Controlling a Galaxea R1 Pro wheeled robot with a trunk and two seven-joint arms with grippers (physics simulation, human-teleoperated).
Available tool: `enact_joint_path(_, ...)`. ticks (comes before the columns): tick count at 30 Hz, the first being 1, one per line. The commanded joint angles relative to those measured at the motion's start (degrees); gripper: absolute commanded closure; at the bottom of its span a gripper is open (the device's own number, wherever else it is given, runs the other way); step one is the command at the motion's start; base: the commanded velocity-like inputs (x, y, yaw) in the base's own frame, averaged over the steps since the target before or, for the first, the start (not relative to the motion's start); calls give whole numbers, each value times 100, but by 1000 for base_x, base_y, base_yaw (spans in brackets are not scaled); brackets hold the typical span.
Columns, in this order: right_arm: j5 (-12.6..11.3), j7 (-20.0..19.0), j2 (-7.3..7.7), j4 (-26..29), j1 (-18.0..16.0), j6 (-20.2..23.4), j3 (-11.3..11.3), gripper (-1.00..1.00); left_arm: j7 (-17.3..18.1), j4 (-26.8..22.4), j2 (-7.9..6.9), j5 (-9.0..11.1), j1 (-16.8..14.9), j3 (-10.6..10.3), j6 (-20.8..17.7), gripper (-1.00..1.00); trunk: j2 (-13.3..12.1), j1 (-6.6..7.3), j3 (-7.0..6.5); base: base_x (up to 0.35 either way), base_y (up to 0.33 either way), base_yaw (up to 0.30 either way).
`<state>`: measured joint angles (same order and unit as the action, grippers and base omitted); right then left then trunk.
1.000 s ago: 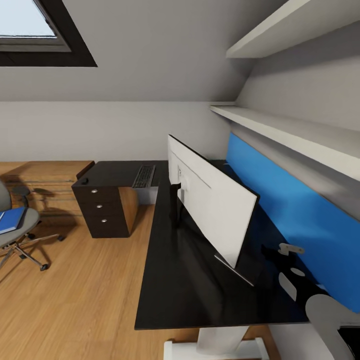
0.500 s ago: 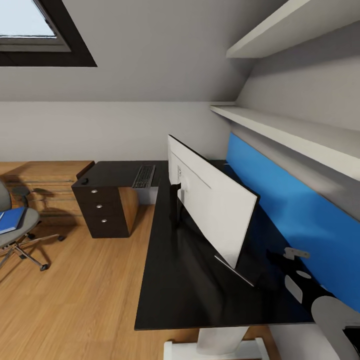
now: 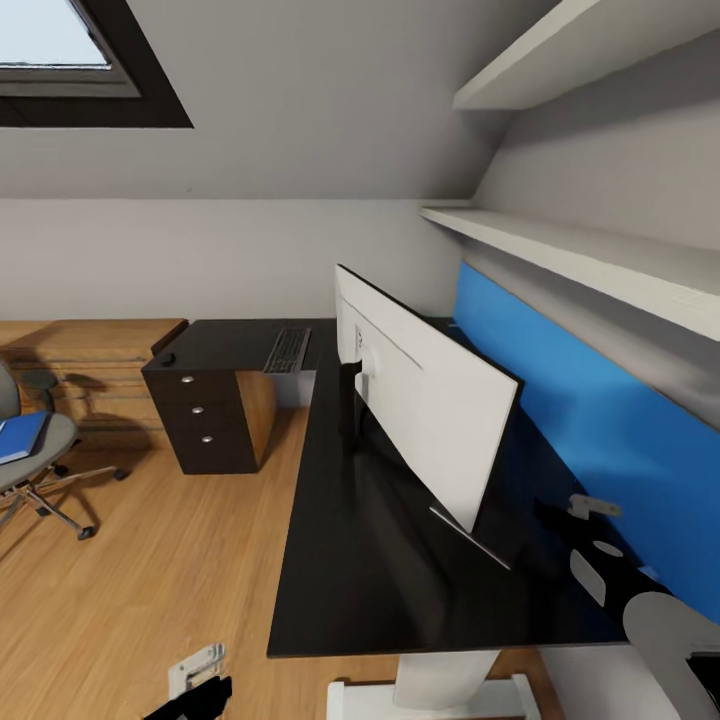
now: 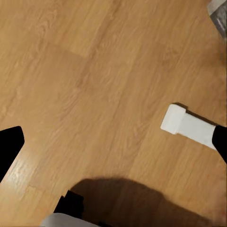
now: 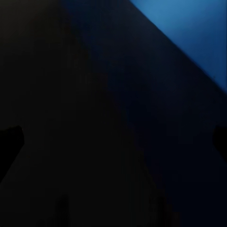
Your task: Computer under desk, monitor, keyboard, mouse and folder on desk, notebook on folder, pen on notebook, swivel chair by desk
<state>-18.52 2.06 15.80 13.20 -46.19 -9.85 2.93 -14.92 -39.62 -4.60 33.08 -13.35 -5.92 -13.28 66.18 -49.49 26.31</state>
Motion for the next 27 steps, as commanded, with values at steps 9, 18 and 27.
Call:
enact_joint_path(9,-45,8,2,5,-4,-17,33,-100,-48,-1363,-75,152,-1,878,-1117,-100,366,-199,169,0,0,0)
enact_joint_path(18,-47,18,-13,7,-4,-17,27,-100,-39,-2340,-67,179,-1,1004,-1619,-100,727,-396,331,0,0,0)
enact_joint_path(27,-47,22,-8,7,-4,-17,25,-100,-37,-1709,-27,137,-1,981,-1760,-100,1088,-594,492,0,0,0)
